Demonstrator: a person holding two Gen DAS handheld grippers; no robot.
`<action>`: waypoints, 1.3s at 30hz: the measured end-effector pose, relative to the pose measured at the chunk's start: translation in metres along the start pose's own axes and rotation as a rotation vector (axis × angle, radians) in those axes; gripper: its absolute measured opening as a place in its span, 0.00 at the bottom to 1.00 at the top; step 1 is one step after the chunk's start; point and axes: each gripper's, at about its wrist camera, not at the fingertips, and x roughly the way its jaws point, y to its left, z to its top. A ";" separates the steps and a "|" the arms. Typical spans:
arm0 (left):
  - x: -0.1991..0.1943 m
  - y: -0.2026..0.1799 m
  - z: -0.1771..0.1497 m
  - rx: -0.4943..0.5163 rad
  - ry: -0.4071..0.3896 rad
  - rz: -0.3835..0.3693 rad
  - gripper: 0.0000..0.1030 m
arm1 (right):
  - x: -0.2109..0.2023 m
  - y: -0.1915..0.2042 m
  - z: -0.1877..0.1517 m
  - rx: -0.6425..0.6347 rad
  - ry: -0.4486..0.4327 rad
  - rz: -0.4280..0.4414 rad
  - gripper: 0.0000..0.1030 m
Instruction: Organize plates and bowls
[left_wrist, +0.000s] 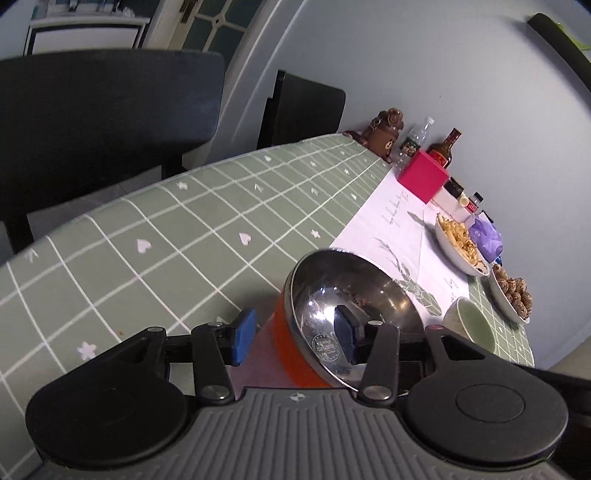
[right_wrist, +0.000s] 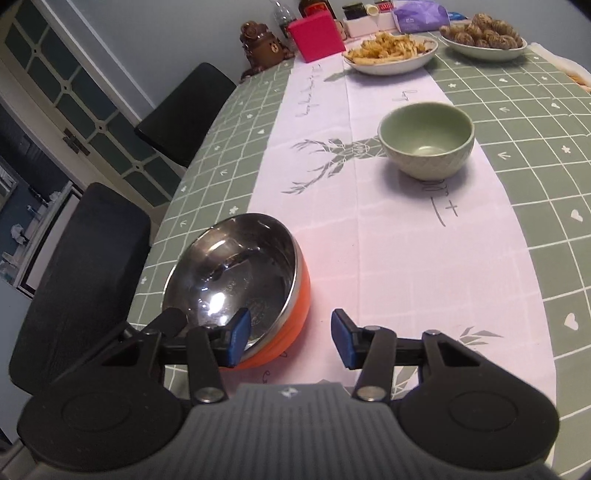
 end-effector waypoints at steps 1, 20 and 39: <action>0.003 0.000 0.000 -0.005 0.007 -0.002 0.53 | 0.002 0.000 0.001 0.009 0.008 0.002 0.45; -0.008 -0.014 -0.005 0.047 0.048 0.019 0.25 | 0.005 -0.005 0.000 0.074 0.035 0.017 0.19; -0.112 -0.095 -0.064 0.241 0.084 -0.103 0.25 | -0.147 -0.083 -0.039 0.166 -0.063 0.016 0.16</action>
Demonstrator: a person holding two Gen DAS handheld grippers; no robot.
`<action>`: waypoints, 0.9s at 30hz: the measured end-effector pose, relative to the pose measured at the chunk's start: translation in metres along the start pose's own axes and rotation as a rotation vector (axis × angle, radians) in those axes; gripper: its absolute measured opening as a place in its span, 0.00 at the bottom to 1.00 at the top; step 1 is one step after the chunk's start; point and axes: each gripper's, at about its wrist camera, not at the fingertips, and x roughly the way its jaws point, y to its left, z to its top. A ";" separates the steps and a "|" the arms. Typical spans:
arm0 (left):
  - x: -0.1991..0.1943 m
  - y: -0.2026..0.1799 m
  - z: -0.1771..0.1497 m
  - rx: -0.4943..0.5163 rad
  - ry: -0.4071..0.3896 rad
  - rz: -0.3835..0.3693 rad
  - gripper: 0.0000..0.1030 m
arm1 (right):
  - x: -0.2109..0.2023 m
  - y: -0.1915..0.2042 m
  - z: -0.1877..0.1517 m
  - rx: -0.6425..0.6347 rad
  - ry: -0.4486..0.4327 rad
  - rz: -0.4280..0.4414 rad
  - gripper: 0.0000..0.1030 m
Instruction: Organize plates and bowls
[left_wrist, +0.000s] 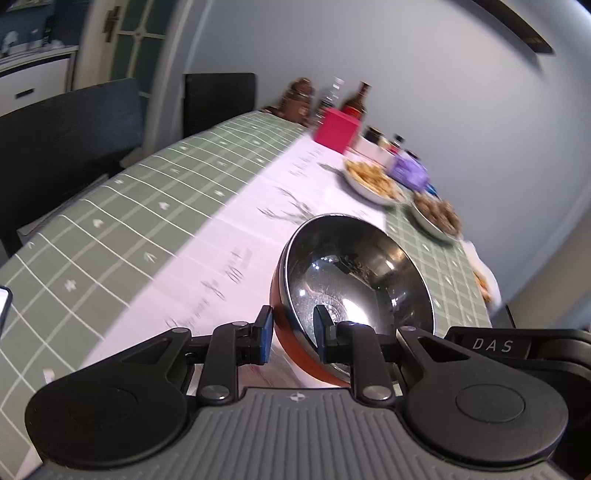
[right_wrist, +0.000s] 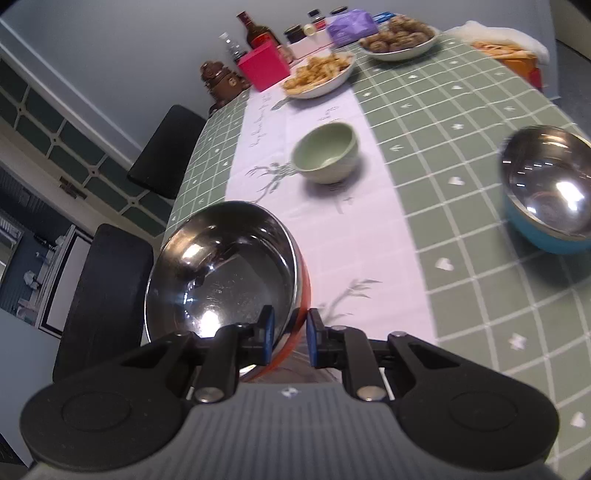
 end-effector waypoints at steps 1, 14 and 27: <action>-0.002 -0.004 -0.004 0.004 0.013 -0.012 0.25 | -0.009 -0.008 -0.003 0.012 -0.010 0.000 0.16; -0.020 -0.032 -0.075 0.107 0.163 -0.094 0.24 | -0.055 -0.084 -0.059 0.118 -0.017 -0.036 0.16; 0.001 -0.031 -0.100 0.121 0.265 -0.119 0.24 | -0.047 -0.123 -0.078 0.145 -0.006 -0.033 0.17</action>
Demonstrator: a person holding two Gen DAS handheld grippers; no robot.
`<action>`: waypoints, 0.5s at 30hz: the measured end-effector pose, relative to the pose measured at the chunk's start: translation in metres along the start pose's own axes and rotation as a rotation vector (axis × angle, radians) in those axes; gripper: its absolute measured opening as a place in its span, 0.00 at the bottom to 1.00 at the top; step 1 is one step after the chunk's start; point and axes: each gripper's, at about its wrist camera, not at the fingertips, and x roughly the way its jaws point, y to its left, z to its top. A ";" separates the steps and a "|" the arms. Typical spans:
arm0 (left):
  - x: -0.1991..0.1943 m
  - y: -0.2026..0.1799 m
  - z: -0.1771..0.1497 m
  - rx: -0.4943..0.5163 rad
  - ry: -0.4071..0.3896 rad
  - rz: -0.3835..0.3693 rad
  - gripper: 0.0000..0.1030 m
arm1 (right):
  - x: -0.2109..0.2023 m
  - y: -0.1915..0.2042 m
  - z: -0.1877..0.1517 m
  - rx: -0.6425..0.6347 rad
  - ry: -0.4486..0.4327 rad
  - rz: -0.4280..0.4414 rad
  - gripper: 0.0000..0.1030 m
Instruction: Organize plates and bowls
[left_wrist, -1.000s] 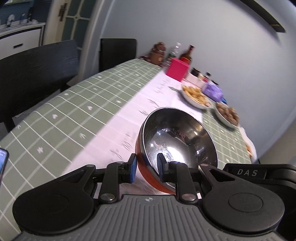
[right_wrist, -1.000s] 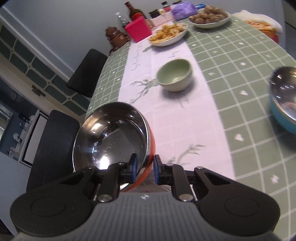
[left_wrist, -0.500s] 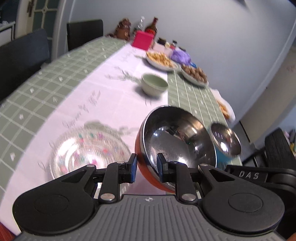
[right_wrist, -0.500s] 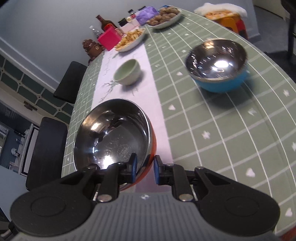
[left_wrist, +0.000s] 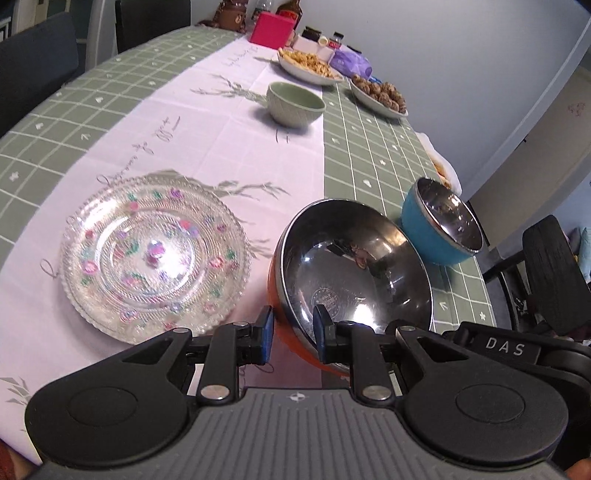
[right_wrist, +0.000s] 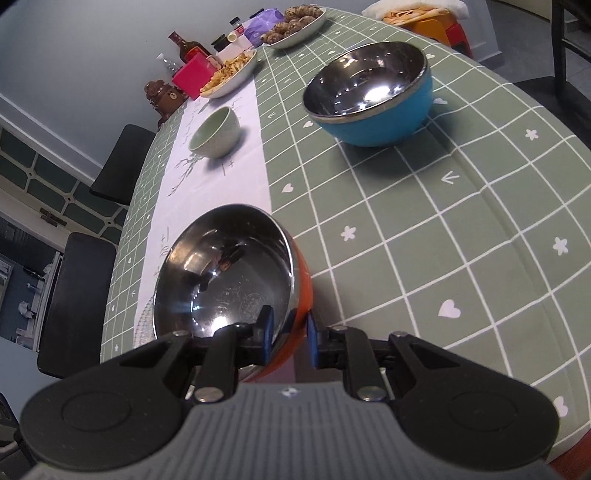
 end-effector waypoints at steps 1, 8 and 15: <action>0.002 0.000 -0.001 0.004 0.001 -0.009 0.24 | -0.001 -0.003 0.000 0.010 -0.002 0.000 0.17; 0.010 -0.002 0.002 -0.011 0.031 -0.045 0.25 | -0.004 -0.014 0.005 0.054 -0.005 0.008 0.19; 0.011 0.000 0.007 -0.023 0.066 -0.055 0.28 | -0.005 -0.015 0.006 0.058 0.000 0.022 0.21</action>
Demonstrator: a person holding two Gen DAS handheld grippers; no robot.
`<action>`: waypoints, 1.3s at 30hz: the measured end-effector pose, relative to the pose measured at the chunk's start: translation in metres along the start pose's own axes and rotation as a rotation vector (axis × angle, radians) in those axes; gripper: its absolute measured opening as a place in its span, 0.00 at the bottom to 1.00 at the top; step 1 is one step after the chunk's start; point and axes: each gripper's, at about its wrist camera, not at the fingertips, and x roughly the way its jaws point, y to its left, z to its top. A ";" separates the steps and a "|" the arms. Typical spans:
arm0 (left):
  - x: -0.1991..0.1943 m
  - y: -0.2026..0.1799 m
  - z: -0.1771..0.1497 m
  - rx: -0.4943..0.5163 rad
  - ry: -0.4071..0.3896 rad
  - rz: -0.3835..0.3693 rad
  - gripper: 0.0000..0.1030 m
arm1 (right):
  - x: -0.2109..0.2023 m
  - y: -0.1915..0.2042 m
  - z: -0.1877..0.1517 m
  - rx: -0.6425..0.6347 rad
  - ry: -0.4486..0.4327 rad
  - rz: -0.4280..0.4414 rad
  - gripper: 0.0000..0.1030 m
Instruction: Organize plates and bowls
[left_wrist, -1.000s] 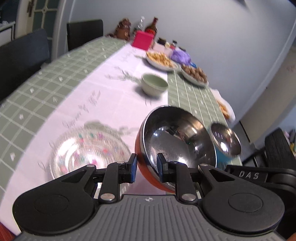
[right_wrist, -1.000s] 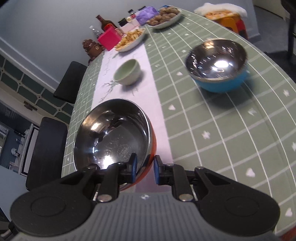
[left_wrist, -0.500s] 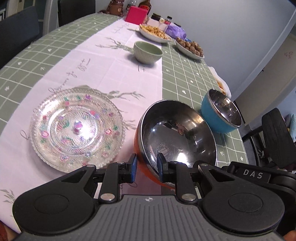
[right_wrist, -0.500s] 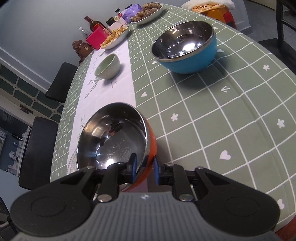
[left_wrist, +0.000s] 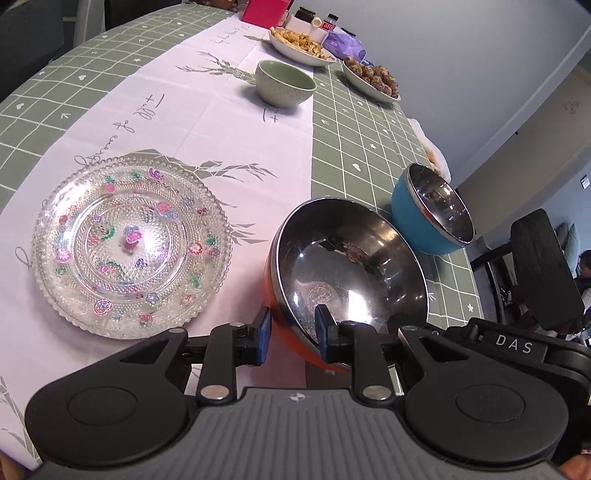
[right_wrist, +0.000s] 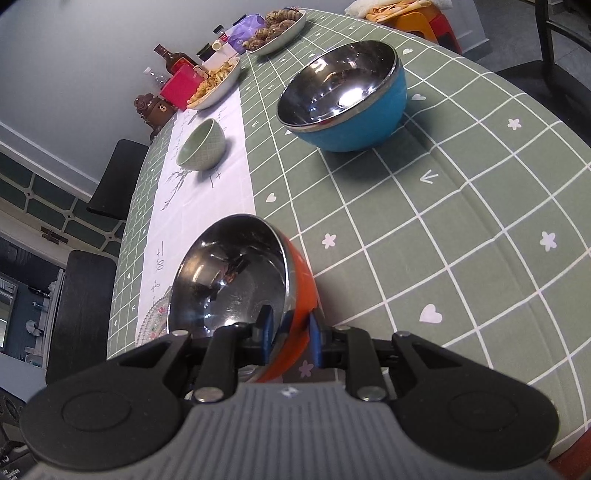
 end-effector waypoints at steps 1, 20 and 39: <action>0.001 0.000 0.001 0.001 0.003 -0.004 0.28 | 0.000 0.001 0.000 -0.002 0.001 0.002 0.24; -0.032 -0.006 -0.001 0.098 -0.211 0.027 0.63 | -0.011 0.017 -0.004 -0.137 -0.096 -0.035 0.56; -0.056 -0.052 0.033 0.257 -0.362 0.086 0.63 | -0.042 0.063 0.034 -0.460 -0.217 -0.155 0.81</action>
